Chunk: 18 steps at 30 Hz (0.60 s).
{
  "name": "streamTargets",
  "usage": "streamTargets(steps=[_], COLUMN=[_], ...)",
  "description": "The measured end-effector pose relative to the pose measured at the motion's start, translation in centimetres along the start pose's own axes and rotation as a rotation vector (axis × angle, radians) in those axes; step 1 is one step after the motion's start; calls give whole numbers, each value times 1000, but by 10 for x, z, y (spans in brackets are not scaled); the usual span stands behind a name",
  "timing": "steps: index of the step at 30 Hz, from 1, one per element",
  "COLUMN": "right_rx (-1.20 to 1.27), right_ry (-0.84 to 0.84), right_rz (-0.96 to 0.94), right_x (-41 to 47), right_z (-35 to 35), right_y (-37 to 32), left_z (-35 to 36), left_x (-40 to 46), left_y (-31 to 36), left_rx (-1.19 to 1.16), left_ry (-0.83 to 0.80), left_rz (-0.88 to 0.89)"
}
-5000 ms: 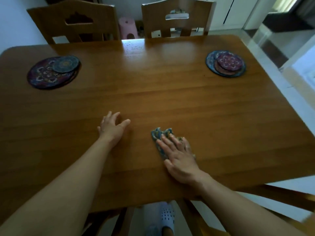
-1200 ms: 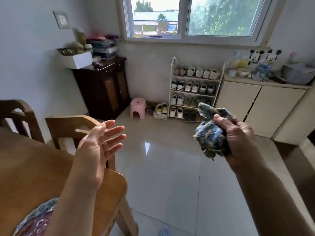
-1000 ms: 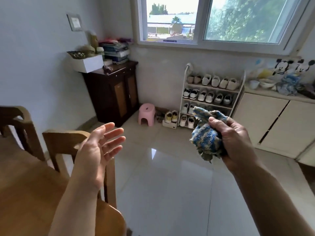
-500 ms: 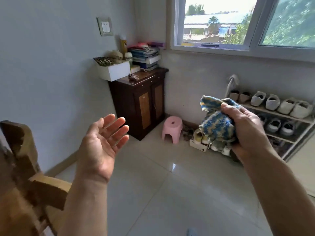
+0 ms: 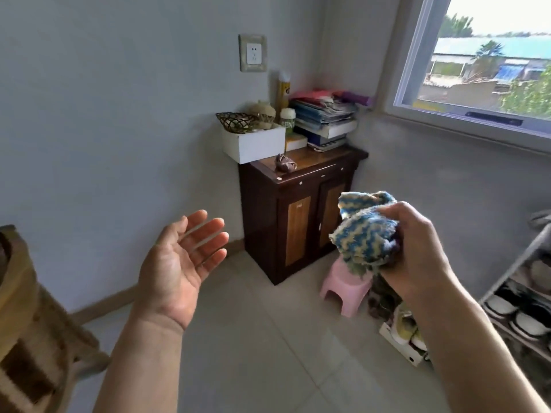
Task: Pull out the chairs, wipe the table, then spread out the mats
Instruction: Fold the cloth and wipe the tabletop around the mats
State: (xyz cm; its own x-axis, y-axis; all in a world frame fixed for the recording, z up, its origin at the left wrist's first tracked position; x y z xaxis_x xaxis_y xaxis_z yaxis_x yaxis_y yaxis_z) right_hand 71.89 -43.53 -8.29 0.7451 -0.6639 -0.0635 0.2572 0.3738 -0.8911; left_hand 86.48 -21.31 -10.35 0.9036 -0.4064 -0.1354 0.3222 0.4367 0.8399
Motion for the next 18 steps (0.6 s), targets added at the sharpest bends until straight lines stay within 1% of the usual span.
streamTargets(steps=[4,9,14,18], right_rx=[12,-50,-131,-127], right_ry=[-58,12,58,70], right_rz=[25,22,32,34], right_x=[88,215,343,424], right_z=[1,3,18,21], right_y=[13,27,24,23], left_z=[16,44,76,108], left_x=[71,186,305,382], left_y=[-12,-23,-23,-26], left_rx=[14,63,78,119], left_ry=[70,67,93,77], left_rz=[27,67,33,11])
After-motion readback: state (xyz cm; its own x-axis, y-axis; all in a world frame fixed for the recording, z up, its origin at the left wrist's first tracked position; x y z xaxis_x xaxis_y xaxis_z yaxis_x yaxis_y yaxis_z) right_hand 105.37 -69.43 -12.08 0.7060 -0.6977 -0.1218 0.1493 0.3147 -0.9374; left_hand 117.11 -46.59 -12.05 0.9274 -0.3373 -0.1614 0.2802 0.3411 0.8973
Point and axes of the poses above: each hand's wrist, its own x-axis towards the middle knuckle, its own z-axis out of the palm, y = z × x, the point moved 1 cm from there along x, towards the middle knuckle, and after that the axes turned 1 degree about -z, right-handed, at the moved point
